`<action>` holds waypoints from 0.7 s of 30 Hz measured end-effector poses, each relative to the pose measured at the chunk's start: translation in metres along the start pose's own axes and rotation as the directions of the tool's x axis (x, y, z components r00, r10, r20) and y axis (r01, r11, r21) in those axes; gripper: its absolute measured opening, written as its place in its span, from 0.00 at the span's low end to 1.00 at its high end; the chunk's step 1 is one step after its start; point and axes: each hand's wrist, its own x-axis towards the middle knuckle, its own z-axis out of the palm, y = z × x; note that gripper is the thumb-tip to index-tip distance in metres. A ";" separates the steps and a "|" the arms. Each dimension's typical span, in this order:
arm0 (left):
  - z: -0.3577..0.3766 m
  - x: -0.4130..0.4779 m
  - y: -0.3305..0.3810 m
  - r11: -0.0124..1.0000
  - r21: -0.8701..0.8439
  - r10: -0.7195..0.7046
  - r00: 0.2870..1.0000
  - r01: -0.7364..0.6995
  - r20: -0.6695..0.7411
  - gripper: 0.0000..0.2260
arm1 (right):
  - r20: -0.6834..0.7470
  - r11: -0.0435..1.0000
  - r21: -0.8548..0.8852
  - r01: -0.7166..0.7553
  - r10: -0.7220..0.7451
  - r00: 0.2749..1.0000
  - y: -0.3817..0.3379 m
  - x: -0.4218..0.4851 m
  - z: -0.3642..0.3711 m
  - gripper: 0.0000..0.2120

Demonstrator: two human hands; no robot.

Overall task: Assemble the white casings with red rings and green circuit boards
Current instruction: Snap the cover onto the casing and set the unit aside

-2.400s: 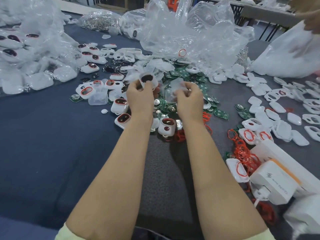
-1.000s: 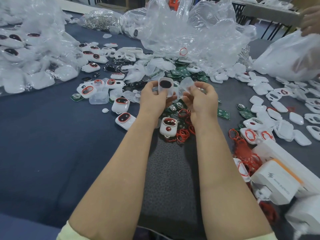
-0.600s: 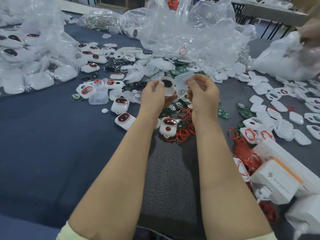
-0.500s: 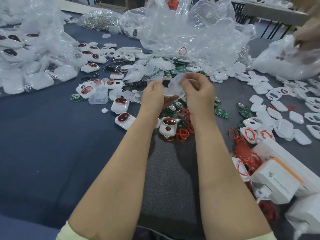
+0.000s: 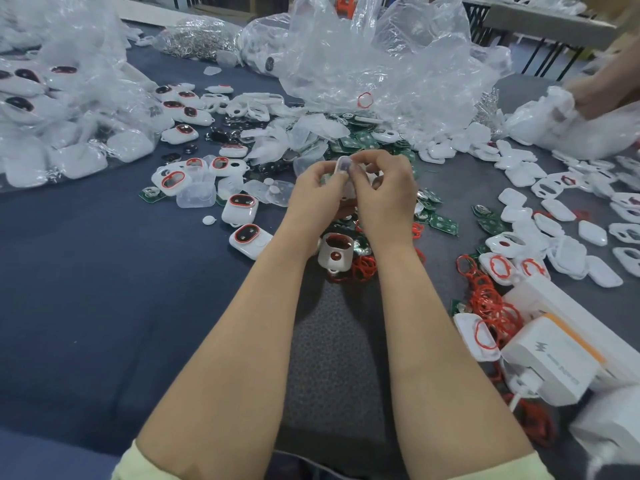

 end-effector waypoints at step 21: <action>-0.003 -0.003 -0.001 0.994 0.085 0.065 0.998 -0.065 0.009 0.05 | 0.062 0.948 0.230 -0.219 0.210 0.976 -0.001 0.002 0.001 0.04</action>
